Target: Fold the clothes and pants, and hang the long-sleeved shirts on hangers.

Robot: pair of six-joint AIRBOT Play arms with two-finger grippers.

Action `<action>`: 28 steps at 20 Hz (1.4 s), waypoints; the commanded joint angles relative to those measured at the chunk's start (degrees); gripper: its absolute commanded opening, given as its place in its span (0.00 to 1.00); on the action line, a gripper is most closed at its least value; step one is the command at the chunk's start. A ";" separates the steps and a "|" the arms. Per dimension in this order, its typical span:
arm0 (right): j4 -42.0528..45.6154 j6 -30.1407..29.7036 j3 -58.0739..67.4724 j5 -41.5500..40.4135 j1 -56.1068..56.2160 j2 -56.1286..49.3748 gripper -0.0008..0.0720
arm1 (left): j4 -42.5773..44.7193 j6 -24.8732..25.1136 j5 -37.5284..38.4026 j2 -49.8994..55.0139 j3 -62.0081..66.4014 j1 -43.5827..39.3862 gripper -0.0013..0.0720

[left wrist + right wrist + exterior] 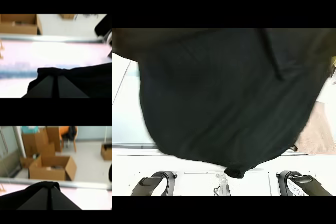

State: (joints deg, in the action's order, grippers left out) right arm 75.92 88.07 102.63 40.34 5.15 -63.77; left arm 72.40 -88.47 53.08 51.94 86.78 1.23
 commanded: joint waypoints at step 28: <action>-11.74 -7.54 -43.19 21.07 -6.12 8.52 0.81 | -19.41 -0.79 -7.08 21.66 -50.36 16.57 0.93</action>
State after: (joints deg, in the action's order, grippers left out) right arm 66.78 80.55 63.16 60.77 -2.26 -56.99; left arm 61.58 -91.02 52.77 72.73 41.69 17.69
